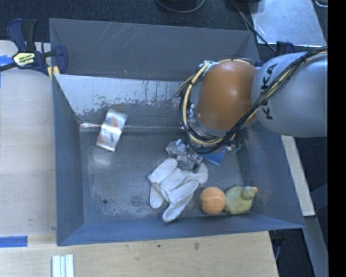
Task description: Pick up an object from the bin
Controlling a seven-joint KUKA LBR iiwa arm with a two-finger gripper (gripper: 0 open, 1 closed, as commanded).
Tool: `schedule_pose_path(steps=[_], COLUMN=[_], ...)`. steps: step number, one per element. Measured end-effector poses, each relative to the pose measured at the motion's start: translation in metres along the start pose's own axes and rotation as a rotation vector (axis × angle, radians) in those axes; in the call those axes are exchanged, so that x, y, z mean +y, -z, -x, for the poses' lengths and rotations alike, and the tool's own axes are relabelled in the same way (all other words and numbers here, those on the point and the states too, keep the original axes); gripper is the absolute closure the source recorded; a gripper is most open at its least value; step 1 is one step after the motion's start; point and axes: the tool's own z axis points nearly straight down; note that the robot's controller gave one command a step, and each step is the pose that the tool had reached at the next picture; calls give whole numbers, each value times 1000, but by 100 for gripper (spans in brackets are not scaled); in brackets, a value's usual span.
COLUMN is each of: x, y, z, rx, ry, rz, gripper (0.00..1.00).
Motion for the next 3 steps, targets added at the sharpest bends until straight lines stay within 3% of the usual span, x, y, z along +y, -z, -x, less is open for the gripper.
schedule_pose_path(steps=[3], x=[1], y=[6], z=[-1], rx=[2], ry=[-1], rz=[3], gripper=[100])
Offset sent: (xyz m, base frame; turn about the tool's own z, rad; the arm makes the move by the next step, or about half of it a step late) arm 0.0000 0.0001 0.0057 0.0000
